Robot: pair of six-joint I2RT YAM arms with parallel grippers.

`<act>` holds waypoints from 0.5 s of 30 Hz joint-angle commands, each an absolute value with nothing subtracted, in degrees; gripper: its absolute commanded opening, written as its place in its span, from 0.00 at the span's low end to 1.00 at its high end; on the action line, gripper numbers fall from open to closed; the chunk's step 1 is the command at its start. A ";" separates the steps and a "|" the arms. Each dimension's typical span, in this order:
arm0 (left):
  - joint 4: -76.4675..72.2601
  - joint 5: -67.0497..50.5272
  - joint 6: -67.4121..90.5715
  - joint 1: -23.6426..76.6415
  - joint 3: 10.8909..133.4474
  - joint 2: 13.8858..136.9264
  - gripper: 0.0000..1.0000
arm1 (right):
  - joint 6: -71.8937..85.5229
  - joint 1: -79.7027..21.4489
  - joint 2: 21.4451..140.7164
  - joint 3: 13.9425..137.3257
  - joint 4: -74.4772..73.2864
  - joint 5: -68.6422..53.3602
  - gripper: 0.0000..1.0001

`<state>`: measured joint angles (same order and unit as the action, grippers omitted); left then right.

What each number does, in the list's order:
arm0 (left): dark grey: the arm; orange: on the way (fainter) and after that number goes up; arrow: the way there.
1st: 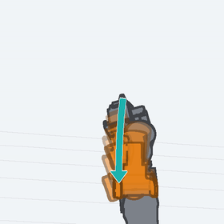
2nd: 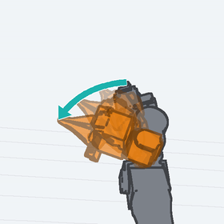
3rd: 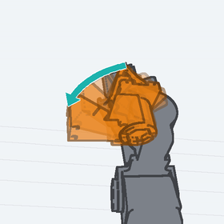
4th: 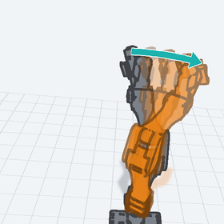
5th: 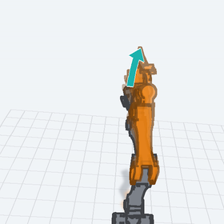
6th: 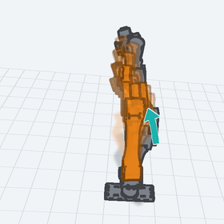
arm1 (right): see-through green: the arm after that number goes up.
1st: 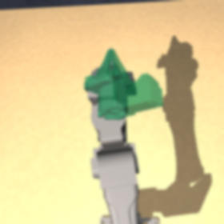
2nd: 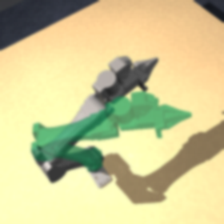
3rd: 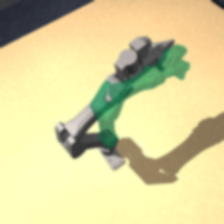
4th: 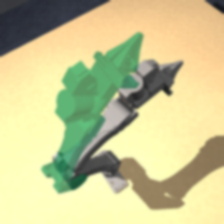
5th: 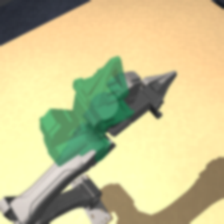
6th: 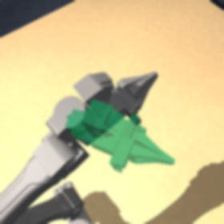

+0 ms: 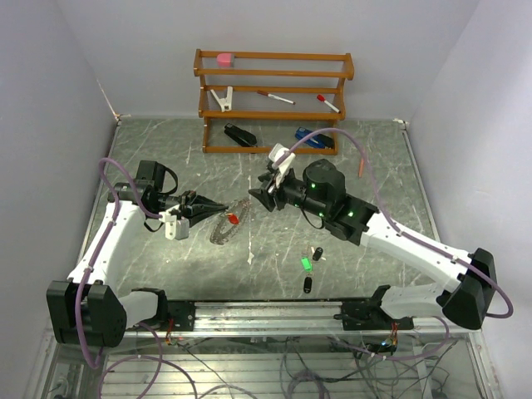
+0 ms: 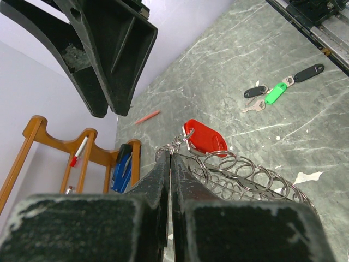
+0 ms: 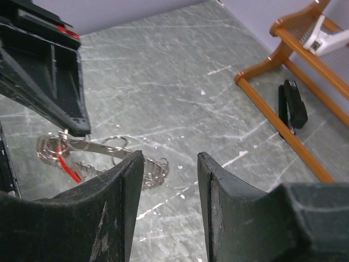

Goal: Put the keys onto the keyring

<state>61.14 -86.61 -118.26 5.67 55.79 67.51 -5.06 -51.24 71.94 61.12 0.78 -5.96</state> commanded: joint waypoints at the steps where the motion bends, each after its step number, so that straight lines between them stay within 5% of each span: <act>1: 61.47 -91.04 -155.30 5.80 57.70 67.06 0.07 | -6.77 -53.05 72.80 60.77 4.65 -6.31 0.43; 15: 61.42 -91.05 -155.30 5.80 57.79 67.06 0.07 | -7.69 -57.25 73.17 58.29 5.31 -4.15 0.43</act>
<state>61.14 -86.61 -118.26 5.67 55.79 67.53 -6.96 -56.23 73.36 59.57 3.27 -5.43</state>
